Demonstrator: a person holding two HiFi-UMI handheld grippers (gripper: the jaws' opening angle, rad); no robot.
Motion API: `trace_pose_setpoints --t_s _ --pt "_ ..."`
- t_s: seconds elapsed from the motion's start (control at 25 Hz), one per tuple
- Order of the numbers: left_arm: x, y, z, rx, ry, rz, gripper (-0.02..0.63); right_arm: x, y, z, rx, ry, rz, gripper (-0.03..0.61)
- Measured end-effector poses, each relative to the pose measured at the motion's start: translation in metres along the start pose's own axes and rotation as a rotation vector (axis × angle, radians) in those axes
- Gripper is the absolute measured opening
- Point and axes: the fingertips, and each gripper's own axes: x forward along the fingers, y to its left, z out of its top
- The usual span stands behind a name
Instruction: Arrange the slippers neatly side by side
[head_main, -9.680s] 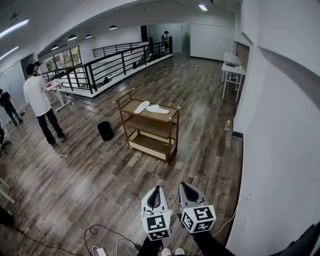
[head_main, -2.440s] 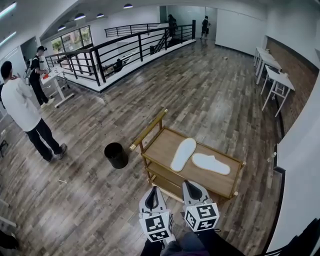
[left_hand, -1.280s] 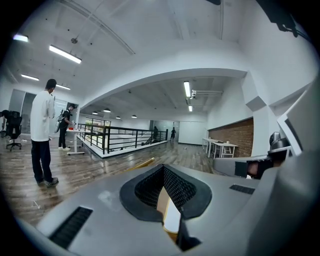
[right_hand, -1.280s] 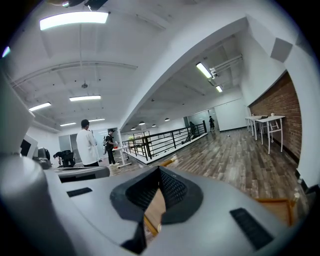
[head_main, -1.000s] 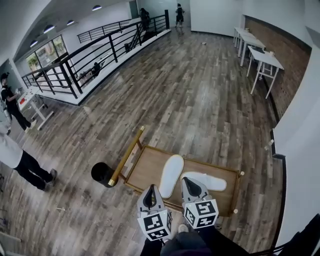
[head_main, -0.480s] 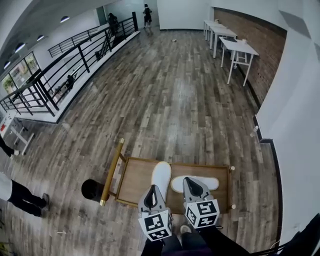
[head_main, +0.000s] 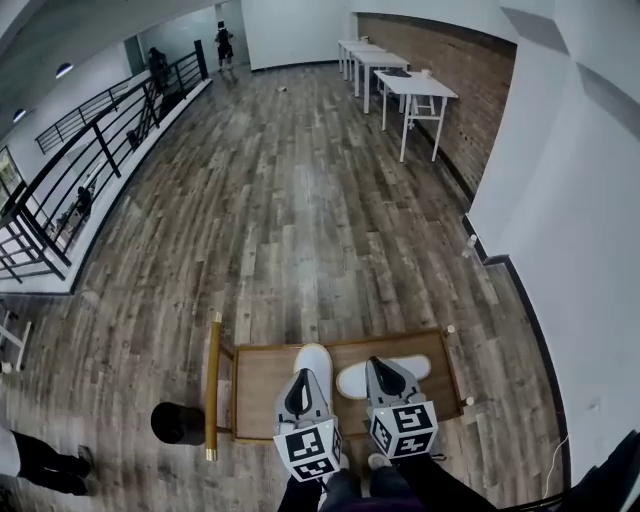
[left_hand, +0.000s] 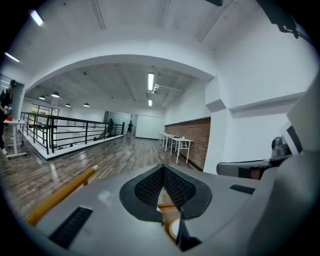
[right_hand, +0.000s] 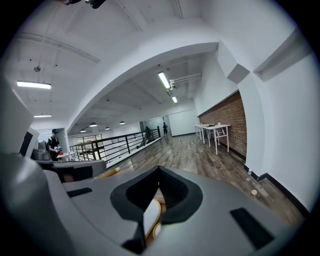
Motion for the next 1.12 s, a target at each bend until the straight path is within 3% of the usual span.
trace_pose_setpoints --t_s 0.28,0.52,0.84,1.12 --pt "0.013 -0.011 -0.007 0.004 0.014 -0.127 0.000 -0.010 -0.010 -0.005 0.011 -0.016 -0.127 -0.002" --pt "0.013 -0.020 -0.006 0.012 0.021 -0.184 0.000 -0.027 -0.022 -0.003 0.018 -0.026 -0.202 -0.002" --pt "0.014 -0.035 -0.001 0.008 0.010 -0.179 0.000 -0.039 -0.048 0.006 0.029 -0.052 -0.230 -0.002" --pt "0.013 -0.032 0.010 0.014 -0.008 -0.133 0.000 -0.034 -0.051 0.010 0.009 -0.044 -0.180 -0.002"
